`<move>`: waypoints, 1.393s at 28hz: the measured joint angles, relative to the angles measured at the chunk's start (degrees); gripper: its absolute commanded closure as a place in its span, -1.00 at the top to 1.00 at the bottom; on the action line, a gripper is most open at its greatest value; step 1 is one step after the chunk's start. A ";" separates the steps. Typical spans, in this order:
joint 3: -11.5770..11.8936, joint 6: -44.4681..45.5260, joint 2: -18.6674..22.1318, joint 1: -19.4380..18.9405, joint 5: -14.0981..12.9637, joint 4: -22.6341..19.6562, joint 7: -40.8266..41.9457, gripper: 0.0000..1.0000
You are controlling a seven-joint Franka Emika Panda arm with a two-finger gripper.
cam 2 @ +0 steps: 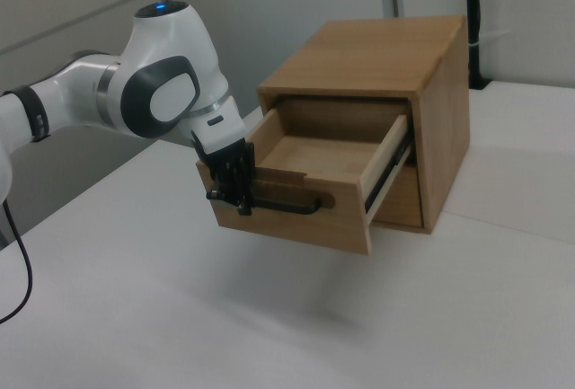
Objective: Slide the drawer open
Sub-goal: 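Pull the handle outward, sliding the upper drawer out of the cabinet, then open the gripper and lift it off the drawer handle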
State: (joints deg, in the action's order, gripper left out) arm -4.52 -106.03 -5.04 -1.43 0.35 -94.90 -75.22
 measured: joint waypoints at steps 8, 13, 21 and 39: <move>0.04 1.03 0.91 0.07 0.12 0.30 0.43 1.00; 0.03 1.03 1.72 0.49 0.12 1.06 3.79 1.00; -0.07 1.03 2.65 0.57 0.41 1.99 14.27 1.00; 0.04 18.79 3.89 1.45 2.94 6.65 54.35 1.00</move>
State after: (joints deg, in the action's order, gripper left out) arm -4.48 -87.24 -1.15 0.02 3.29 -88.25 -20.87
